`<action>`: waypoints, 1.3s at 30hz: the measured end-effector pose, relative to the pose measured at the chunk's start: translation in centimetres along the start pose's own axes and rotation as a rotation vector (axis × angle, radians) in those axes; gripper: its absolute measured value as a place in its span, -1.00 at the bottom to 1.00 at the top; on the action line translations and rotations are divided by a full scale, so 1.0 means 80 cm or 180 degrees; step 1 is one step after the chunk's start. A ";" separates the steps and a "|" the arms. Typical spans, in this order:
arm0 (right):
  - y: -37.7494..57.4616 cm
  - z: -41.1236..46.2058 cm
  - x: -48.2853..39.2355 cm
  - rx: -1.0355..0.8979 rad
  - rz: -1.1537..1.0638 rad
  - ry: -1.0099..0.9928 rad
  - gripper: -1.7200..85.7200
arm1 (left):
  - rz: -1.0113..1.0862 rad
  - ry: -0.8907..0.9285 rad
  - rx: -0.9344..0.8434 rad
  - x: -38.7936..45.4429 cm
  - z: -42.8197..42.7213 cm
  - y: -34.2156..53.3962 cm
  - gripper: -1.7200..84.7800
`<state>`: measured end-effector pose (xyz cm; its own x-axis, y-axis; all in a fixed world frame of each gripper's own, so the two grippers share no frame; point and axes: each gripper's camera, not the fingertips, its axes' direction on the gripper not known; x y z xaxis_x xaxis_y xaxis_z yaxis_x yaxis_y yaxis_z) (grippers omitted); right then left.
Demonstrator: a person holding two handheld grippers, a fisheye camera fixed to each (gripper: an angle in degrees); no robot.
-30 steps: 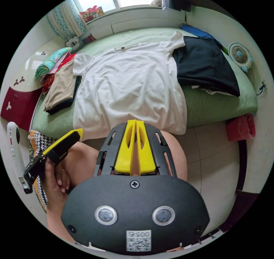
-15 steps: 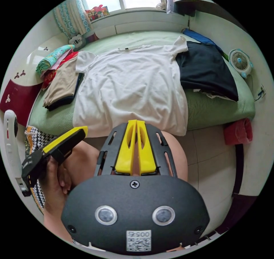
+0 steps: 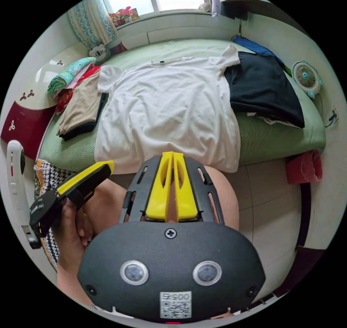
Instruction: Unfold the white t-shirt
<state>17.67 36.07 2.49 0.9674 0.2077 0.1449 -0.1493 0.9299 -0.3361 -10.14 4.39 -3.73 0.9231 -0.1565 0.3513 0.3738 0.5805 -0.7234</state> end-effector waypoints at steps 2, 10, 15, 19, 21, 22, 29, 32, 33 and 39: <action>-0.001 0.000 0.000 -0.0002 -0.0003 -0.0002 -0.98 | -0.0005 -0.0017 -0.0015 -0.003 -0.001 -0.001 -0.97; -0.008 -0.001 0.005 0.0003 0.0025 -0.0074 -0.98 | -0.0051 0.0028 -0.0001 -0.019 -0.006 -0.003 -0.97; -0.014 0.000 0.002 0.0004 -0.0019 -0.0073 -0.98 | -0.0064 0.0057 0.0022 -0.028 -0.010 -0.003 -0.97; -0.019 -0.001 0.003 -0.0010 -0.0046 -0.0084 -0.98 | -0.0064 0.0064 0.0025 -0.036 -0.013 -0.004 -0.97; -0.022 -0.002 0.008 -0.0009 0.0009 -0.0175 -0.98 | -0.0070 0.0056 0.0031 -0.040 -0.015 -0.005 -0.97; -0.023 -0.002 0.010 -0.0009 0.0018 -0.0200 -0.98 | -0.0072 0.0058 0.0035 -0.042 -0.016 -0.005 -0.97; -0.038 -0.001 0.009 -0.0044 -0.0053 -0.0260 -0.98 | -0.0053 0.0115 0.0087 -0.061 -0.024 -0.007 -0.97; -0.049 0.002 0.008 -0.0091 -0.0063 -0.0279 -0.98 | -0.0110 0.0160 0.0103 -0.074 -0.027 -0.011 -0.96; -0.054 0.004 0.007 -0.0117 -0.0048 -0.0296 -0.98 | -0.0124 0.0165 0.0123 -0.077 -0.028 -0.011 -0.96; -0.070 0.007 -0.005 -0.0090 -0.0103 -0.0360 -0.98 | -0.0167 0.0232 0.0271 -0.104 -0.039 -0.014 -0.96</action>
<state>17.99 30.92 4.83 0.9421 0.2123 0.2595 -0.1111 0.9280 -0.3556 -17.94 2.58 -7.69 0.9078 -0.2444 0.3409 0.4155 0.6352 -0.6510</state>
